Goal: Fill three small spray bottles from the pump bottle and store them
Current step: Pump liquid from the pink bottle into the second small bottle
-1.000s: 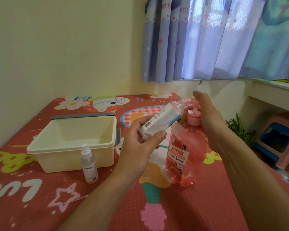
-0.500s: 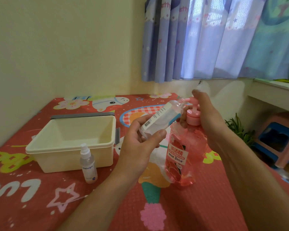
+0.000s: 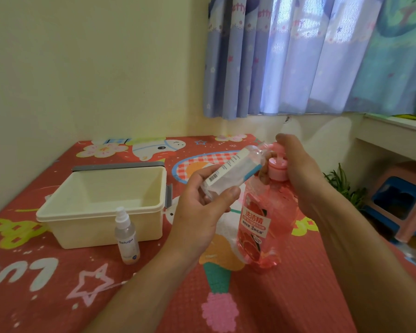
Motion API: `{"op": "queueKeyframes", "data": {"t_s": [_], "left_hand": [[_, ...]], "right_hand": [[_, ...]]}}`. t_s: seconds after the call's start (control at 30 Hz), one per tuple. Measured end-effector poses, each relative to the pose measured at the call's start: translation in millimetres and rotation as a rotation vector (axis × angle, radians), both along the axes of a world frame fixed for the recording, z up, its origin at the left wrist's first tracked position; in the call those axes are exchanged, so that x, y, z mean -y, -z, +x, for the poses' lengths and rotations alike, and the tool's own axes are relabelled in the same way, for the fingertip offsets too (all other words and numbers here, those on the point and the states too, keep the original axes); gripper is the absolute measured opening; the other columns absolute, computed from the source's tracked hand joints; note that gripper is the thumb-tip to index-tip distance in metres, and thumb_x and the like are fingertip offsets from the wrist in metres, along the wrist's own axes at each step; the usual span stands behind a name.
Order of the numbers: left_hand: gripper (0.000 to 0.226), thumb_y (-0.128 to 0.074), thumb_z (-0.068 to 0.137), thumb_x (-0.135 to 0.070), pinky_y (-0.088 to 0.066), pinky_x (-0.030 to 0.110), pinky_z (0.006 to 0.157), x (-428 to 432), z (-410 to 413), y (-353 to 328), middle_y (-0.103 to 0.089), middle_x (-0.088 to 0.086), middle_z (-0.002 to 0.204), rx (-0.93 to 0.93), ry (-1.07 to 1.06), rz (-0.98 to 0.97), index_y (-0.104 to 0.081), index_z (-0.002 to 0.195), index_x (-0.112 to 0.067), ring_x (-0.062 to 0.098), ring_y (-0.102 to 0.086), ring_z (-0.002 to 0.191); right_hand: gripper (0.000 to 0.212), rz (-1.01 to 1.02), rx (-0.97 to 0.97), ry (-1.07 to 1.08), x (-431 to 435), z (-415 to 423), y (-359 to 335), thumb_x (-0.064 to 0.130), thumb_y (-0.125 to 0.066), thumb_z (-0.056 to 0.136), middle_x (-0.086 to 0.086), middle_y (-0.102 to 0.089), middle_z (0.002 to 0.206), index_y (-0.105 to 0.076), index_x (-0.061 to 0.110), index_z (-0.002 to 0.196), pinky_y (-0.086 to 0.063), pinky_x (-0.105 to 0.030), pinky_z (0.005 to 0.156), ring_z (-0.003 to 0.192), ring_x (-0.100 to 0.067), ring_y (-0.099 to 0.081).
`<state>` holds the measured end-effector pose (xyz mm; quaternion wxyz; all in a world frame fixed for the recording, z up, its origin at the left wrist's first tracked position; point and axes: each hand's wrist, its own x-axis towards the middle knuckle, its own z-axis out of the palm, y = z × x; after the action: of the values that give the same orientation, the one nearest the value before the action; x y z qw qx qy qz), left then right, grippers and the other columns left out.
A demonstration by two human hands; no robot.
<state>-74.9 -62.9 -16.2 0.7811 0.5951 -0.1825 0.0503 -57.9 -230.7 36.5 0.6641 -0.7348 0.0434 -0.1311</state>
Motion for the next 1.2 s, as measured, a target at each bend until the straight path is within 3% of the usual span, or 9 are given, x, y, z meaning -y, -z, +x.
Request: {"op": "queueKeyframes", "data": {"t_s": [0.17,0.33,0.57,0.77,1.03,1.2], "left_hand": [[0.036,-0.072,0.083,-0.01,-0.053,0.017,0.068,-1.5,0.1,0.8,-0.068,0.001,0.107,-0.007,-0.001,0.001,-0.059,0.106,-0.034,0.02,-0.067,0.095],[0.043,-0.073,0.069,-0.03,-0.052,0.017,0.068,-0.5,-2.3,-2.0,-0.067,0.012,0.111,0.009,0.007,0.019,-0.058,0.109,-0.035,0.019,-0.066,0.086],[0.036,-0.072,0.082,-0.013,-0.054,0.019,0.069,-1.6,0.8,1.5,-0.068,0.001,0.109,-0.002,-0.01,0.02,-0.059,0.106,-0.037,0.025,-0.067,0.099],[0.038,-0.073,0.079,-0.019,-0.054,0.019,0.069,-0.9,-1.6,0.3,-0.067,0.006,0.112,0.003,0.008,0.028,-0.057,0.108,-0.036,0.027,-0.067,0.1],[0.037,-0.072,0.083,-0.011,-0.053,0.017,0.068,-1.4,0.8,0.9,-0.067,0.003,0.11,-0.011,-0.001,0.015,-0.059,0.108,-0.034,0.025,-0.067,0.099],[0.037,-0.072,0.082,-0.012,-0.053,0.017,0.068,-1.4,0.1,0.0,-0.067,0.002,0.111,0.0,0.009,0.014,-0.058,0.106,-0.037,0.027,-0.067,0.102]], "right_hand": [[0.049,-0.028,0.019,0.0,-0.4,0.3,0.3,0.04,-0.036,0.094,-0.016,-0.055,0.058,-0.058,0.008,0.065,-0.033,-0.032,0.055,0.054,-0.021,-0.046],[0.06,-0.005,0.012,0.0,-0.8,-0.4,0.7,0.055,-0.037,0.095,-0.012,-0.059,0.056,-0.06,0.01,0.064,-0.037,-0.033,0.055,0.051,-0.02,-0.05],[0.042,-0.05,0.006,-0.014,-1.2,-1.7,-2.5,0.035,-0.034,0.095,-0.014,-0.053,0.056,-0.058,0.006,0.078,-0.033,-0.022,0.043,0.042,-0.012,-0.046],[0.061,0.019,0.009,0.015,-2.4,-2.9,-1.2,0.055,-0.038,0.096,-0.011,-0.058,0.053,-0.06,0.01,0.061,-0.038,-0.033,0.059,0.051,-0.019,-0.051],[0.047,-0.068,0.01,-0.005,0.1,-1.6,-1.2,0.037,-0.034,0.095,-0.011,-0.054,0.052,-0.058,0.004,0.072,-0.032,-0.025,0.044,0.043,-0.014,-0.044],[0.061,0.011,0.025,-0.015,-0.1,-0.5,0.8,0.054,-0.038,0.095,-0.012,-0.058,0.055,-0.06,0.012,0.056,-0.035,-0.033,0.056,0.052,-0.021,-0.05]]}}
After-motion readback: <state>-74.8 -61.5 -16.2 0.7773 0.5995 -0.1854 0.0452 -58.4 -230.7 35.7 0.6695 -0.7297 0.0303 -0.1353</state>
